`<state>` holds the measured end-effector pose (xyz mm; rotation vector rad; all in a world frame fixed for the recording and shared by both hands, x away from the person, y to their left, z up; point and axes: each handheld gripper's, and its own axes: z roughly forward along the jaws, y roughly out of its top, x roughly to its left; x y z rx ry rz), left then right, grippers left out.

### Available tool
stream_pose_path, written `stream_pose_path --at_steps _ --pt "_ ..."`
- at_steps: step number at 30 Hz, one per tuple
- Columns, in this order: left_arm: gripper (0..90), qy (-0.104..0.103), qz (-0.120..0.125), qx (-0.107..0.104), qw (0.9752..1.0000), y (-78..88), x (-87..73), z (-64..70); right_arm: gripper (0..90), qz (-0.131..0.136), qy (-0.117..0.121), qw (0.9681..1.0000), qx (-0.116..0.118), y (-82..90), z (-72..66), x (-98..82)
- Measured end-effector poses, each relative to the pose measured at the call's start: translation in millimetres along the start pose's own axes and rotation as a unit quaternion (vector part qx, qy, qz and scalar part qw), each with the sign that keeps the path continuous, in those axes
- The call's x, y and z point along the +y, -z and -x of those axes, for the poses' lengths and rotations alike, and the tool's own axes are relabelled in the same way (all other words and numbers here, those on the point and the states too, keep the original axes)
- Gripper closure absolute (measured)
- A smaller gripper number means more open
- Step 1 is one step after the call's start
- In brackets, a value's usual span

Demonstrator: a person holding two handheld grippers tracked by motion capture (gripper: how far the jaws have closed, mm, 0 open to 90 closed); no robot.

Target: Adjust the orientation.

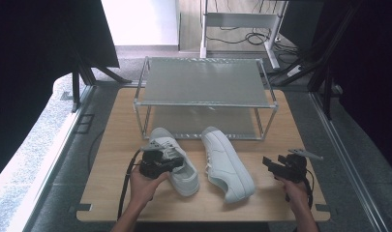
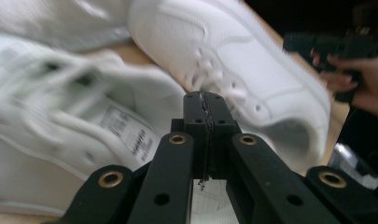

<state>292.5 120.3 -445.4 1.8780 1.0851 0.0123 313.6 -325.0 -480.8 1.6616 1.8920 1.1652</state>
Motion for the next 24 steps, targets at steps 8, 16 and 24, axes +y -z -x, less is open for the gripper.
stream_pose_path --at_steps 8,16,24 --pt "90.0 0.01 -0.016 0.002 0.9998 -4.2 -12.1 -10.8 27.3 0.014 -0.001 0.9999 -0.01 4.3 2.9 2.4" --pt "90.0 0.013 -0.023 -0.003 0.9996 -1.4 -12.3 -13.8 26.8 0.006 0.018 0.9997 -0.012 2.1 -5.0 1.2" --pt "90.0 0.023 -0.038 -0.016 0.9989 9.9 -15.2 -20.0 26.8 0.007 0.008 0.9998 -0.017 4.7 1.1 0.8"
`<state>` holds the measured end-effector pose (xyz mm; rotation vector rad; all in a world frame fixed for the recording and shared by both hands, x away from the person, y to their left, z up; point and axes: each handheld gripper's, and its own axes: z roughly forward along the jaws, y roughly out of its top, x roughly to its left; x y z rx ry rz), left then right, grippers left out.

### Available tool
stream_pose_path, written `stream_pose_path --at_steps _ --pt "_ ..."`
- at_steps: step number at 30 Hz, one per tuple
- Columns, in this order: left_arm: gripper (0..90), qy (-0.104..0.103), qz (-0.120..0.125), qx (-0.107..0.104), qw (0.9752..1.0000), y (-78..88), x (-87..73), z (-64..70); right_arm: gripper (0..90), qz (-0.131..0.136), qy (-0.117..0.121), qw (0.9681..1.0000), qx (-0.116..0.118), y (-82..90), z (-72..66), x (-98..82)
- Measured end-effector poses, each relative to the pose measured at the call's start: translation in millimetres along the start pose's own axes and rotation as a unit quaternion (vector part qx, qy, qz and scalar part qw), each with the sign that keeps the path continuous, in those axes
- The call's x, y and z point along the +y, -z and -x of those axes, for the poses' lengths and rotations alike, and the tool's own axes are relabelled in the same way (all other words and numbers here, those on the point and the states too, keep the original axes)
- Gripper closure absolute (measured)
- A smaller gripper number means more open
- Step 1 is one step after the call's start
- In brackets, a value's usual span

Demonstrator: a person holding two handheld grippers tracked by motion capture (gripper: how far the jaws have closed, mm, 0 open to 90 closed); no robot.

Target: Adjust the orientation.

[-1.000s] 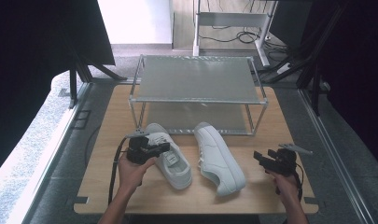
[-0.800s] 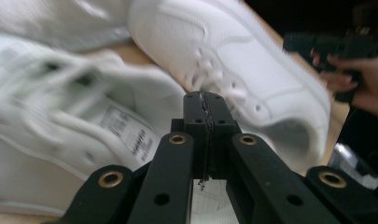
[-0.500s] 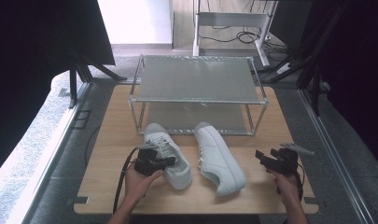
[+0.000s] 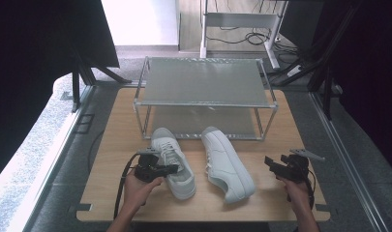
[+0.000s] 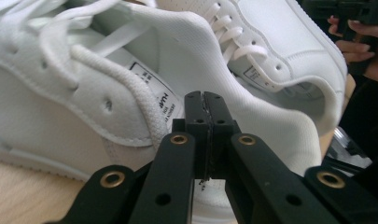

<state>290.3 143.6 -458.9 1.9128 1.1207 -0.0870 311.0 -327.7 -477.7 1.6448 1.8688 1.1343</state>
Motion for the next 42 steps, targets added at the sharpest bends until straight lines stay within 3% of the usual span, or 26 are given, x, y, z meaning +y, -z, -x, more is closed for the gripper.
stream_pose_path --at_steps 5,9,15,23,26,29,31,33,34,35,36,38,39,42 --pt "89.8 0.009 -0.001 -0.001 1.0 12.1 -4.2 -9.0 27.2 0.0 -0.005 1.0 -0.003 0.0 1.4 -0.2" --pt "89.8 0.018 -0.008 -0.017 0.9997 24.3 -7.8 -20.5 27.1 -0.001 -0.006 1.0 -0.004 -0.5 2.5 -0.5" --pt "89.7 0.037 -0.003 0.006 0.9993 44.3 -12.2 -38.4 27.2 -0.005 -0.005 1.0 -0.004 -1.3 2.3 -0.9" --pt "87.6 0.049 0.001 0.005 0.9988 50.9 -13.0 -45.4 27.2 -0.006 -0.006 1.0 -0.005 -2.8 2.7 -1.4" --pt "82.9 0.037 0.013 -0.016 0.9991 53.3 -11.0 -40.6 27.3 -0.004 -0.004 1.0 -0.004 -2.3 1.4 -0.7" --pt "77.9 0.027 0.041 -0.038 0.9981 63.9 -7.0 -34.2 26.4 0.0 -0.002 1.0 -0.007 -1.2 0.6 -0.3" --pt "61.5 0.019 0.06 -0.051 0.9967 70.7 -4.5 -30.9 26.0 0.006 0.001 0.9999 -0.01 0.0 0.4 0.2" --pt "50.4 0.012 0.08 -0.042 0.9958 75.1 -2.8 -27.0 25.8 0.01 0.001 0.9999 -0.01 1.0 -0.3 1.0" --pt "46.4 0.003 0.093 -0.028 0.9952 77.2 -1.3 -23.5 25.9 0.011 0.002 0.9999 -0.011 1.6 -0.8 1.4" --pt "42.9 0.003 0.093 -0.028 0.9952 77.2 -1.3 -23.5 25.9 0.011 0.002 0.9999 -0.011 1.6 -0.8 1.4" --pt "40.7 -0.012 0.102 -0.015 0.9946 77.6 -0.6 -19.7 27.1 0.014 0.003 0.9998 -0.01 1.9 -1.9 2.0" --pt "37.0 -0.019 0.105 -0.011 0.9943 77.3 -0.6 -18.7 28.7 0.015 0.006 0.9999 -0.004 2.6 -3.0 2.5" --pt "35.6 -0.031 0.108 0.003 0.9937 76.2 -0.6 -16.0 29.7 0.016 0.006 0.9998 -0.003 2.8 -4.1 2.6" --pt "33.7 -0.039 0.117 0.02 0.9922 76.0 0.2 -11.3 33.4 0.02 0.018 0.9996 0.006 4.6 -7.4 3.5"
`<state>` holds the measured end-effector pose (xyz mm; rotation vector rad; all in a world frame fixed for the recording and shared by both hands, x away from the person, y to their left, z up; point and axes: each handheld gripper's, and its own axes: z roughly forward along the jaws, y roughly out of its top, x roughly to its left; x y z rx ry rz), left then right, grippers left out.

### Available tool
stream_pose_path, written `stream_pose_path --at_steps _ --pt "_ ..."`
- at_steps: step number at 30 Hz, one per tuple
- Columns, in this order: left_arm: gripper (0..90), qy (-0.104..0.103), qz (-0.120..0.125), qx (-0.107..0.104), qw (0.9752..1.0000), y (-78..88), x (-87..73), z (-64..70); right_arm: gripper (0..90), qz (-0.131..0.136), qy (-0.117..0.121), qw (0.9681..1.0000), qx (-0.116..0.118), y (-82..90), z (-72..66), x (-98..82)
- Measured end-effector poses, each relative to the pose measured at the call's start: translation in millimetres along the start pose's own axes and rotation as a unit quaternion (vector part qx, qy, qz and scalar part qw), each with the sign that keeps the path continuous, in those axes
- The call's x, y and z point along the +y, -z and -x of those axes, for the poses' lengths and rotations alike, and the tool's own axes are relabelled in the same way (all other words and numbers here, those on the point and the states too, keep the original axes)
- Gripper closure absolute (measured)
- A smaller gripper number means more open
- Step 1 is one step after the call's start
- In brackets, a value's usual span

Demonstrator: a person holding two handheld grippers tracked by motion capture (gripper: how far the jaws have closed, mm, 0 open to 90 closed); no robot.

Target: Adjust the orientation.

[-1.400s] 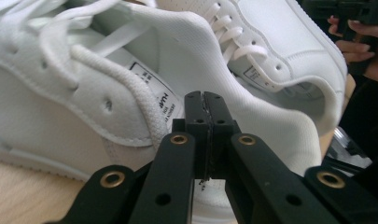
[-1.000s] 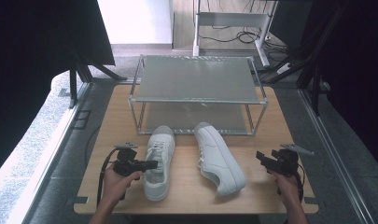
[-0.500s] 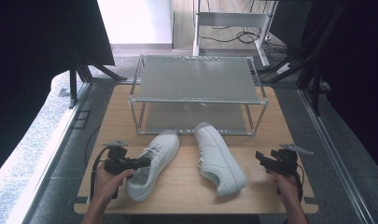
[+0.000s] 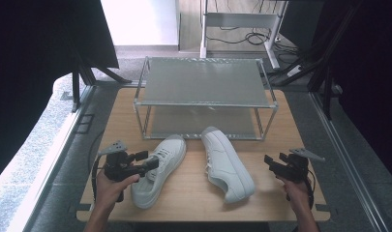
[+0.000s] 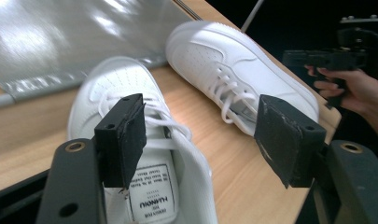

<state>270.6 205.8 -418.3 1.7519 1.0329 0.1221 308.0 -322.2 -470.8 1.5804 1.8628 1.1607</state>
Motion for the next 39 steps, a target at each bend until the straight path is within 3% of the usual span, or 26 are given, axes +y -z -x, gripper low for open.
stream_pose_path --at_steps 3,5,9,10,12,15,19,21,23,24,25,26,27,28,30,31,32,35,39 --pt "33.7 0.001 0.011 0.005 0.9999 0.4 3.1 1.7 39.7 0.01 0.005 0.9999 0.005 1.6 -2.5 0.8" --pt "33.7 0.005 0.013 0.009 0.9999 -0.5 8.0 3.6 47.4 0.04 0.01 0.9988 0.026 8.4 -7.3 5.2" --pt "33.6 -0.007 0.015 0.019 0.9997 -4.8 20.9 13.1 55.7 0.058 0.027 0.9971 0.042 15.7 -14.7 9.9" --pt "33.6 -0.018 0.021 0.02 0.9994 -7.6 24.8 18.2 59.1 0.065 0.043 0.9956 0.051 20.1 -22.0 12.6" --pt "33.8 -0.02 0.029 0.027 0.999 -8.8 24.9 20.4 59.9 0.066 0.048 0.9952 0.054 21.0 -24.6 13.2" --pt "34.4 -0.016 0.033 0.031 0.9988 -12.0 21.2 17.8 66.1 0.064 0.075 0.9925 0.071 24.6 -36.0 14.5" --pt "35.7 0.0 0.043 0.037 0.9984 -11.0 14.6 10.8 74.3 0.058 0.098 0.9889 0.096 25.9 -51.0 15.8" --pt "35.9 0.002 0.044 0.041 0.9982 -9.1 13.0 8.6 80.3 0.032 0.112 0.9864 0.116 23.7 -67.0 17.9" --pt "35.9 0.002 0.044 0.039 0.9982 -8.7 13.0 8.8 82.0 0.028 0.114 0.9858 0.12 22.9 -71.4 18.5" --pt "35.9 0.002 0.042 0.037 0.9984 -8.6 12.9 9.1 85.1 0.016 0.132 0.9817 0.136 19.6 -87.6 19.5" --pt "35.9 0.003 0.039 0.036 0.9986 -9.1 12.9 9.1 85.1 0.016 0.132 0.9817 0.136 19.6 -87.6 19.5" --pt "35.8 0.004 0.029 0.038 0.9988 -11.6 12.1 8.3 86.6 0.005 0.145 0.9782 0.149 16.7 -99.8 18.5" --pt "35.6 0.004 0.029 0.038 0.9988 -11.6 12.1 8.3 86.6 0.005 0.145 0.9782 0.149 16.7 -99.8 18.5" --pt "35.6 0.009 0.017 0.037 0.9991 -16.1 9.7 6.5 87.7 -0.006 0.16 0.9735 0.163 12.8 -113.9 16.1" --pt "36.0 0.011 0.014 0.038 0.9991 -18.1 8.0 6.3 88.4 -0.016 0.175 0.9685 0.177 9.0 -127.0 13.3" --pt "36.0 0.013 0.013 0.036 0.9992 -19.5 7.2 6.9 88.4 -0.016 0.175 0.9685 0.177 9.0 -127.0 13.3" --pt "36.2 0.013 0.01 0.031 0.9994 -20.5 7.0 7.8 88.6 -0.019 0.181 0.9661 0.183 7.0 -133.2 11.8" --pt "36.0 0.009 0.004 0.028 0.9996 -23.3 7.0 11.2 90.0 -0.044 0.205 0.9562 0.204 0.1 -153.1 4.9" --pt "35.9 0.012 -0.005 0.029 0.9995 -24.9 5.8 9.9 90.0 -0.059 0.215 0.9528 0.206 -4.7 -161.7 -0.9"
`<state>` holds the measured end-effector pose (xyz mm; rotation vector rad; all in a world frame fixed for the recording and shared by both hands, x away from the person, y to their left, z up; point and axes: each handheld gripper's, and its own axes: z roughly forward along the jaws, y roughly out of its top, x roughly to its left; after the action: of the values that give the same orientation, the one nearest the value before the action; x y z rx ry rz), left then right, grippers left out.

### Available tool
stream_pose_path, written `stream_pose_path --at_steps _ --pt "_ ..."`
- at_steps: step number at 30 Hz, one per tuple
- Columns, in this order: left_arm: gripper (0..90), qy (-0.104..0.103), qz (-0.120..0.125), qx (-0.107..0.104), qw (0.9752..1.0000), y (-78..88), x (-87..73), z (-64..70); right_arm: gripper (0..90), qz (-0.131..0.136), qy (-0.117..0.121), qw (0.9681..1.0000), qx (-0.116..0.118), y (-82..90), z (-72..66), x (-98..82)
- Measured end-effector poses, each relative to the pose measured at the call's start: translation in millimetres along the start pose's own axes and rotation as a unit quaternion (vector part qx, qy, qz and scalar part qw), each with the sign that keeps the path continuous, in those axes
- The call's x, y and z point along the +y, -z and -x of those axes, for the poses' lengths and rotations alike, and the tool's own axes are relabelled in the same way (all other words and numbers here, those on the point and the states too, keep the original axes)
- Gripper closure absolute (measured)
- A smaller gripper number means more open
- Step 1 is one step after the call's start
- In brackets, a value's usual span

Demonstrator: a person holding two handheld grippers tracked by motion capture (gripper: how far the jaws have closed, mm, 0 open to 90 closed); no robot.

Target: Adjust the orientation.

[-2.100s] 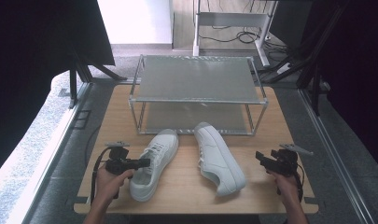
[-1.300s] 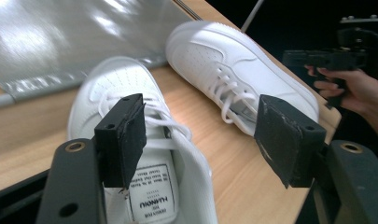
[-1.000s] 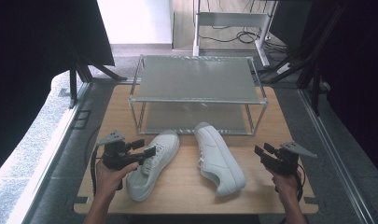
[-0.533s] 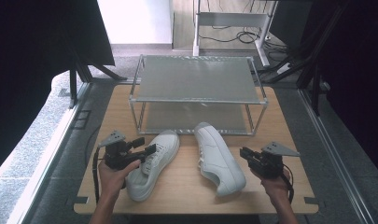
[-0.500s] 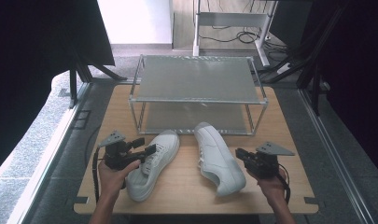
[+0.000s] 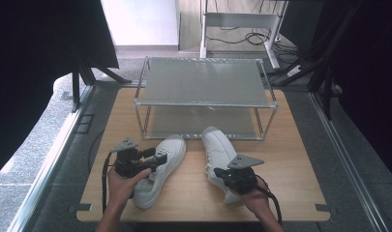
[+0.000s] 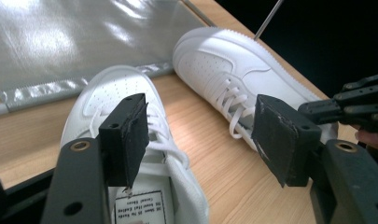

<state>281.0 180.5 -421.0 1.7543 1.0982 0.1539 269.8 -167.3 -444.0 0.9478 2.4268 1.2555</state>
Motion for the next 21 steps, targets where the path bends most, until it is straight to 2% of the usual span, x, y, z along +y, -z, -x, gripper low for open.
stream_pose_path --at_steps 2,3,5,6,7,8,13,18,21 --pt "36.0 0.004 0.0 0.001 1.0 0.4 -0.6 -0.9 90.0 -0.011 0.006 0.9999 0.004 -5.5 -4.3 -2.7" --pt "36.7 0.007 0.008 0.001 0.9999 2.5 -0.5 -0.1 90.0 -0.017 0.006 0.9998 0.007 -8.7 -5.0 -5.8" --pt "36.8 0.008 0.012 -0.005 0.9999 4.1 0.1 0.7 90.0 -0.018 0.005 0.9998 0.008 -9.4 -4.4 -7.3" --pt "36.8 0.007 0.014 -0.008 0.9998 5.2 0.6 1.5 90.0 -0.018 0.0 0.9998 0.011 -9.6 -2.2 -9.2" --pt "36.8 0.006 0.015 -0.008 0.9998 6.2 1.0 2.1 90.0 -0.016 -0.016 0.9996 0.019 -7.8 2.0 -10.2" --pt "36.8 0.005 0.015 -0.008 0.9998 7.0 1.2 2.4 90.0 -0.016 -0.016 0.9996 0.019 -7.8 2.0 -10.2" --pt "36.8 0.011 0.008 -0.004 0.9999 7.4 -0.6 -1.2 90.0 -0.011 -0.016 0.9998 0.006 -1.9 6.6 -10.9" --pt "36.9 0.011 0.007 -0.004 0.9999 8.5 -0.6 -0.8 90.0 -0.003 -0.021 0.9998 0.004 4.3 11.9 -11.2" --pt "36.9 0.01 0.006 -0.004 0.9999 8.9 -0.8 -0.7 90.0 0.014 -0.031 0.9994 -0.003 12.9 19.0 -11.8"
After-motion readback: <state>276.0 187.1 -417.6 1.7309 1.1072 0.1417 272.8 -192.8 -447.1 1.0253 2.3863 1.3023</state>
